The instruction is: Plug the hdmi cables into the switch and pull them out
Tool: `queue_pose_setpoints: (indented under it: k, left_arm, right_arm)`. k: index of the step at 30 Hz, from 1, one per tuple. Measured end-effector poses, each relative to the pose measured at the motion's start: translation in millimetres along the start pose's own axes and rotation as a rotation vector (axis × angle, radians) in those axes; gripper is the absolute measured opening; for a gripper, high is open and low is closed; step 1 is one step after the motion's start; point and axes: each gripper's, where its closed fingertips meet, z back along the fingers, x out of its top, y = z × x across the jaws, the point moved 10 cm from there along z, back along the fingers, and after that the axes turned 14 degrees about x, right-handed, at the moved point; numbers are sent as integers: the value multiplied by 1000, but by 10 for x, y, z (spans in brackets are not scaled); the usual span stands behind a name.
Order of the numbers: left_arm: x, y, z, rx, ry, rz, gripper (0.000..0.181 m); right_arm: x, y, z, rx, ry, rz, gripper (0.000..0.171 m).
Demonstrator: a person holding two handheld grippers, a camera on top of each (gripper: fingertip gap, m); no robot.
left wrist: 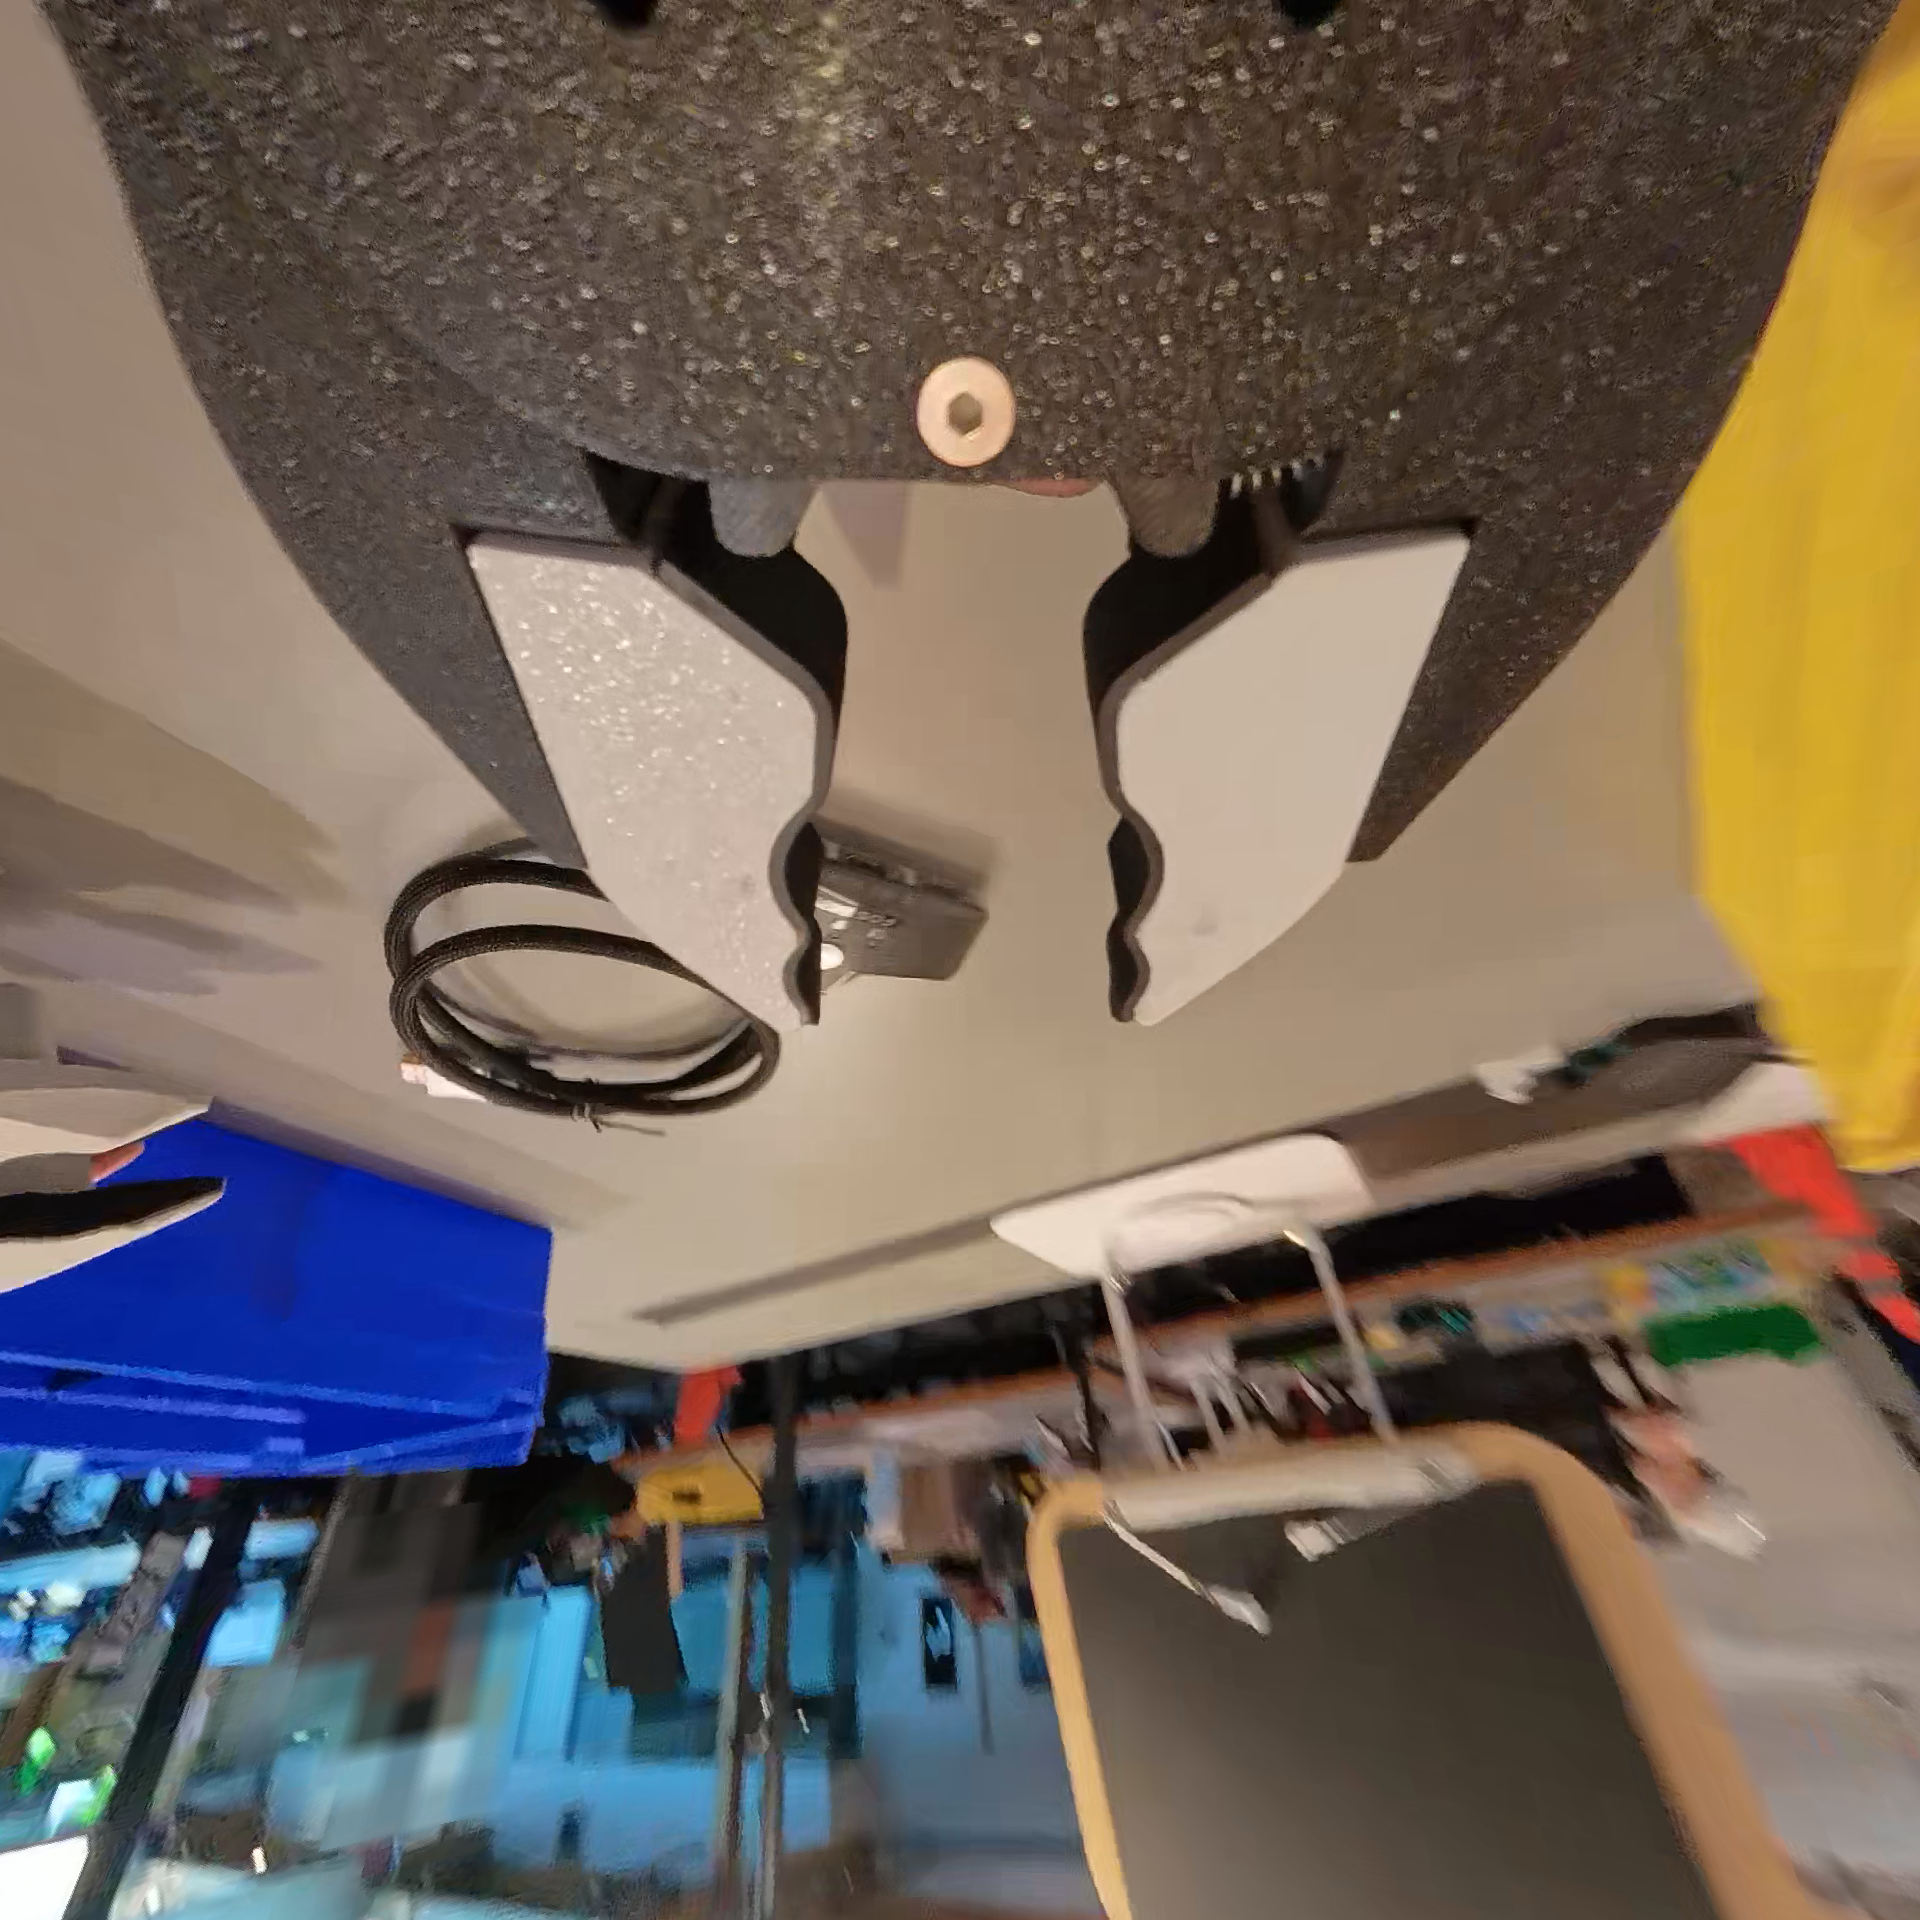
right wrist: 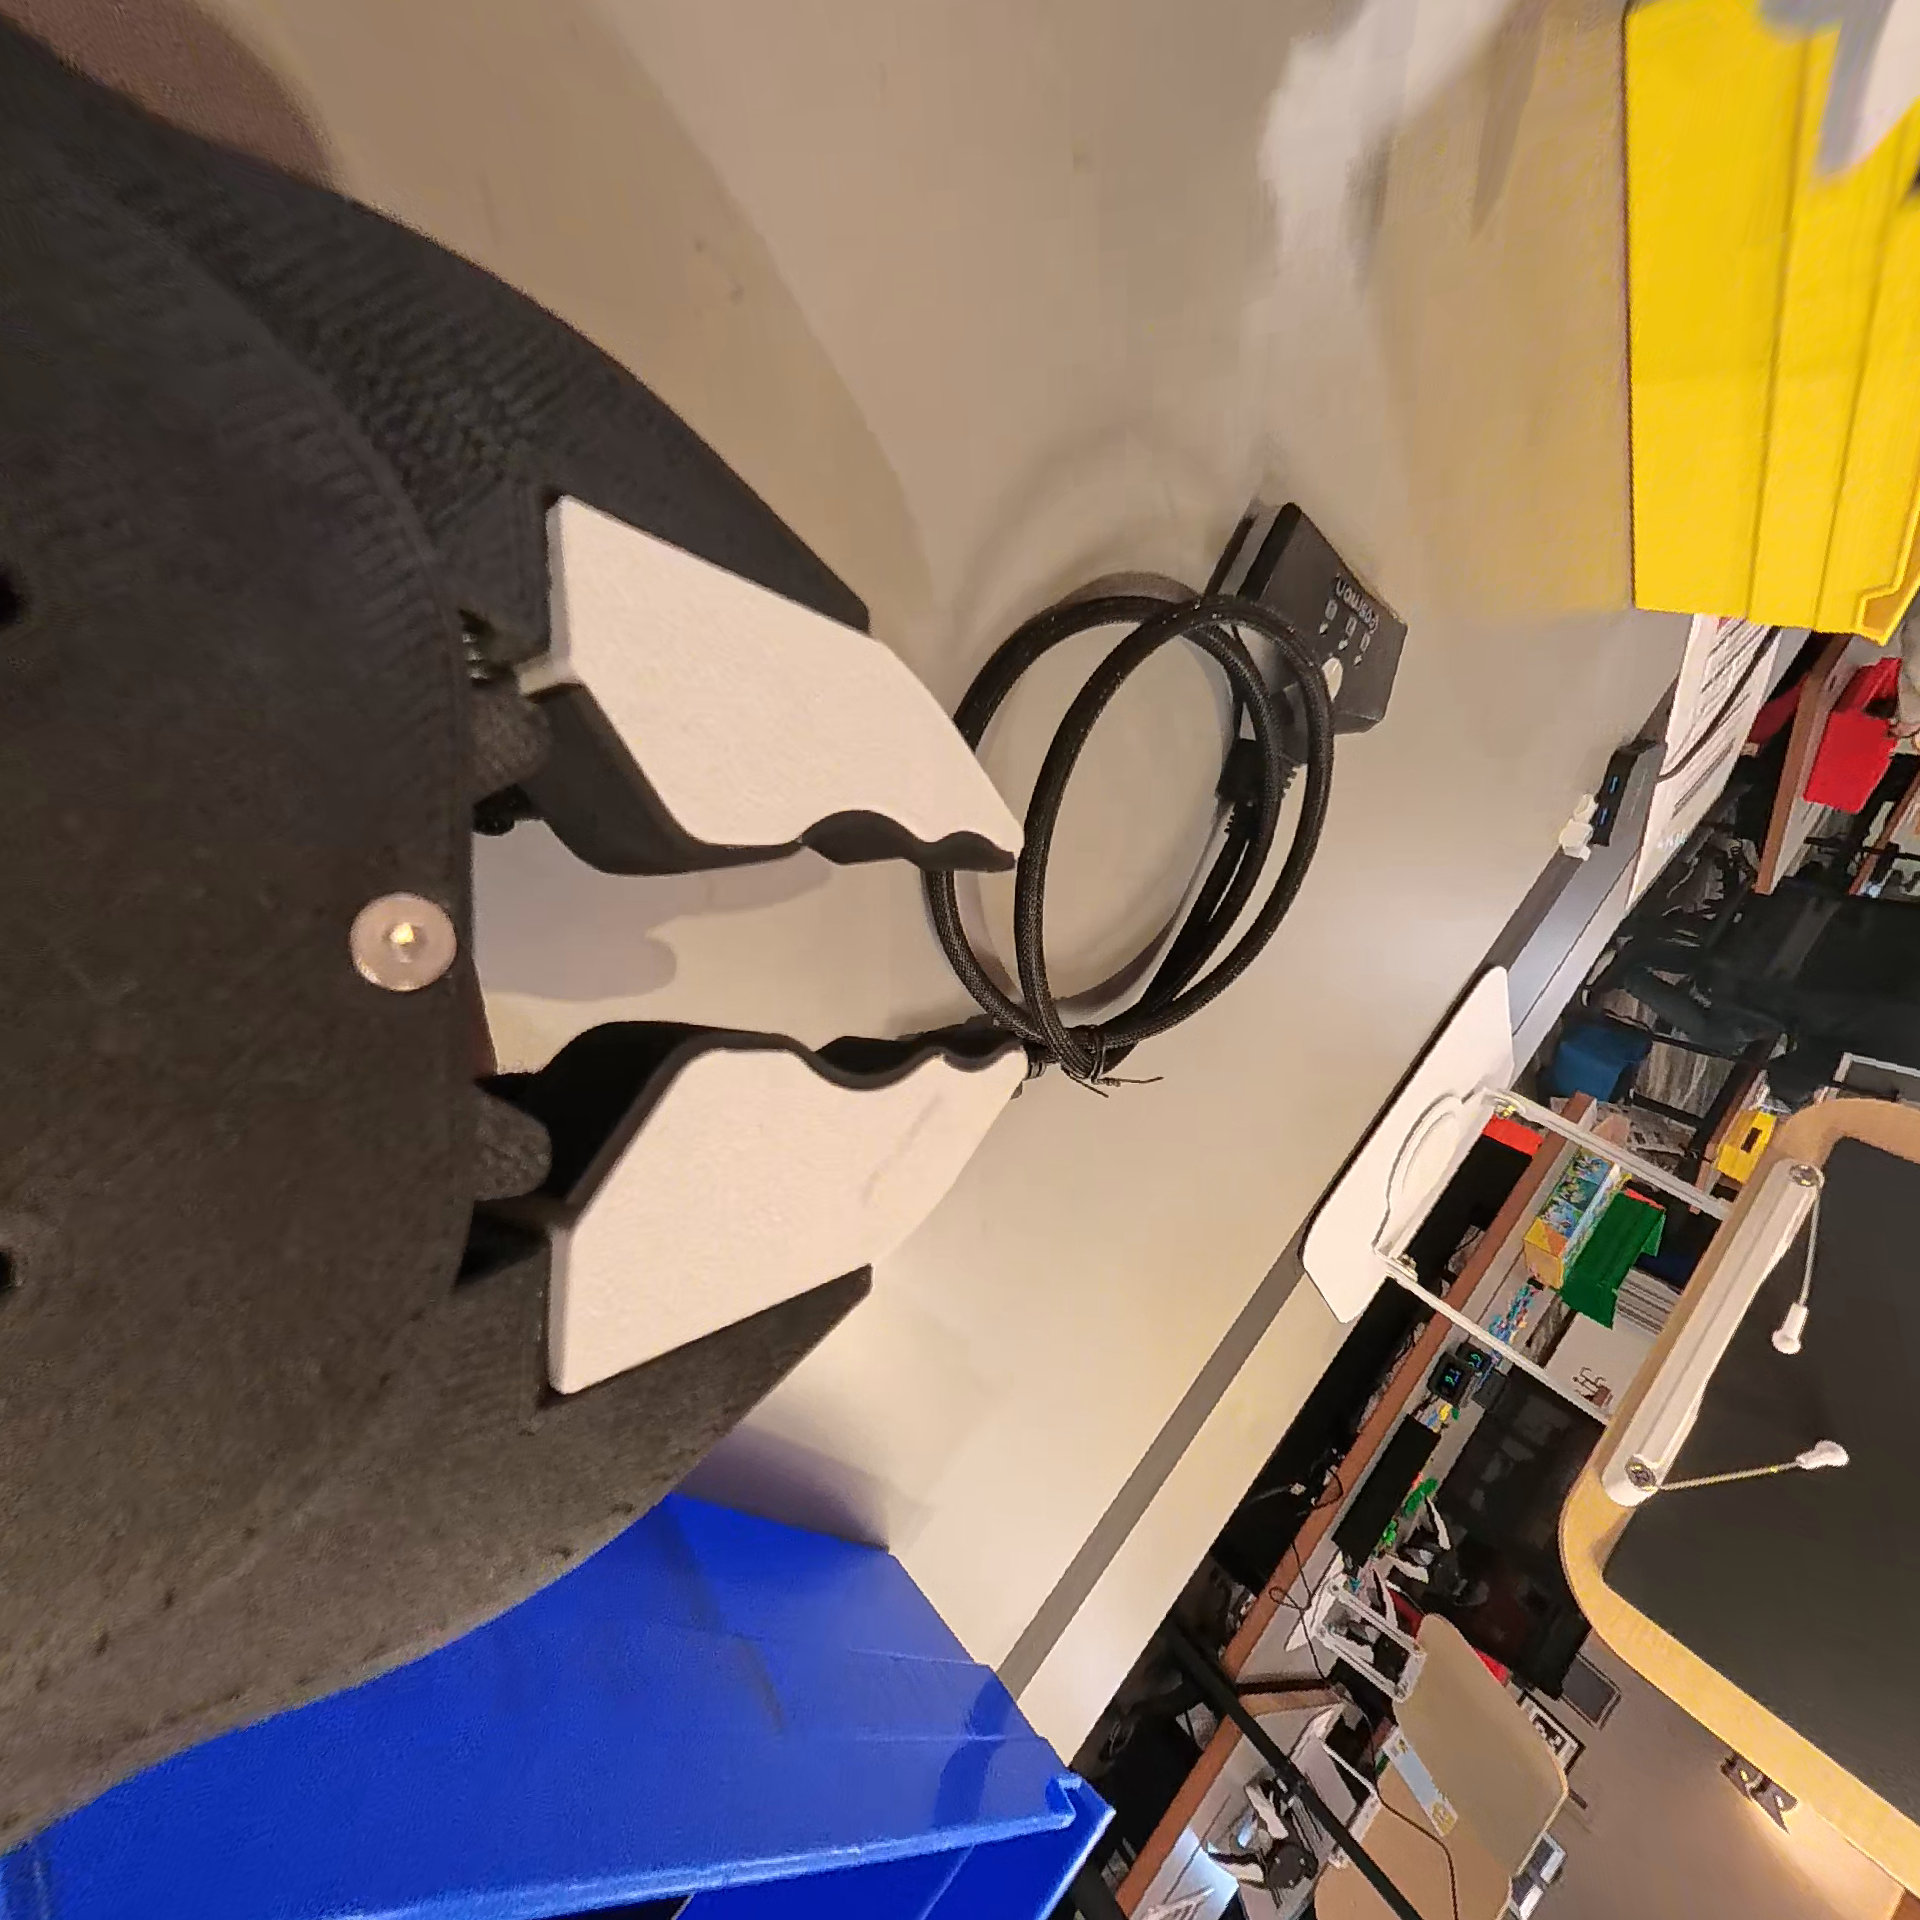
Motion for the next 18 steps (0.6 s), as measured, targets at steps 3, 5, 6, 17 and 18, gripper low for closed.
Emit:
queue_pose_setpoints:
  k: [3,5,6,17,18]
  left_arm:
    - [-1,195,541,113,-200,24,44]
    - [-19,371,796,202,-252,63,36]
    - [-29,483,875,249,-236,75,37]
    - [26,1741,1111,515,163,-61,40]
    - [54,1796,1077,513,225,-130,42]
  right_arm:
    - [0,5,-6,-10,6,5,30]
    - [0,7,-13,-18,14,8,30]
    - [-1,7,-17,-22,19,8,30]
    - [-12,32,-102,-32,98,33,29]
    - [-13,42,-113,-31,107,42,29]
